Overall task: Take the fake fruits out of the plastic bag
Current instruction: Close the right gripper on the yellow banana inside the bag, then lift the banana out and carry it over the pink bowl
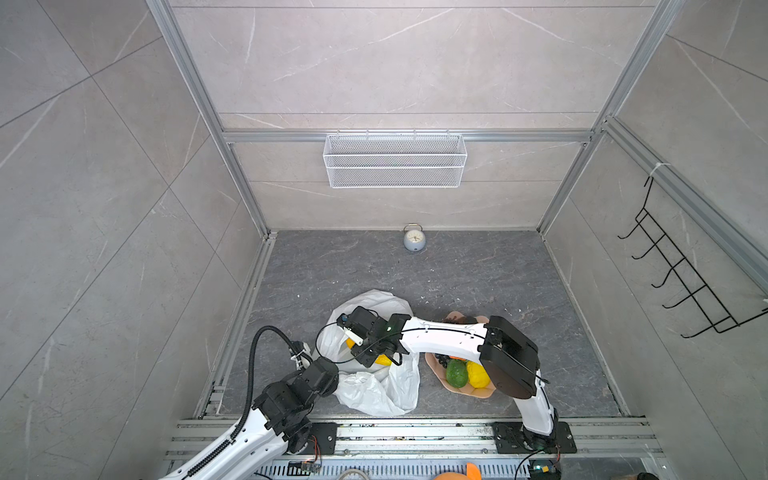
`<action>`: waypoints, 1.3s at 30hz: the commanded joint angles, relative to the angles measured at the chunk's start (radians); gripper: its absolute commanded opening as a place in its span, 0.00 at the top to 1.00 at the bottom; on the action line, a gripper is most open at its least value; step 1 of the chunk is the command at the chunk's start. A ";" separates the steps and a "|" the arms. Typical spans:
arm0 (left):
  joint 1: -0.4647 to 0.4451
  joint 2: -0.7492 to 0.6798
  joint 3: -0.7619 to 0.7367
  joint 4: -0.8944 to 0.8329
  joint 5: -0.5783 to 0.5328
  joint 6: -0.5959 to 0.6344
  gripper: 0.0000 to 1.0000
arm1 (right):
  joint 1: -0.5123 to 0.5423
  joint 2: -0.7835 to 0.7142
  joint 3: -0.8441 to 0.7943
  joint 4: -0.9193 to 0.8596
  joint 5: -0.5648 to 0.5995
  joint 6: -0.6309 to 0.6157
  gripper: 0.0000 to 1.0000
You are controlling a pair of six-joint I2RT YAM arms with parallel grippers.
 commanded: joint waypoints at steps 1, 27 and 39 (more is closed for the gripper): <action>-0.001 0.016 0.009 0.008 -0.030 -0.016 1.00 | 0.004 -0.076 -0.029 0.024 -0.028 0.020 0.69; 0.075 0.050 0.100 0.045 -0.104 0.049 1.00 | 0.074 -0.575 -0.336 -0.028 -0.056 0.148 0.68; 0.187 0.231 0.204 0.139 -0.039 0.206 1.00 | -0.022 -0.866 -0.402 -0.253 0.243 0.243 0.67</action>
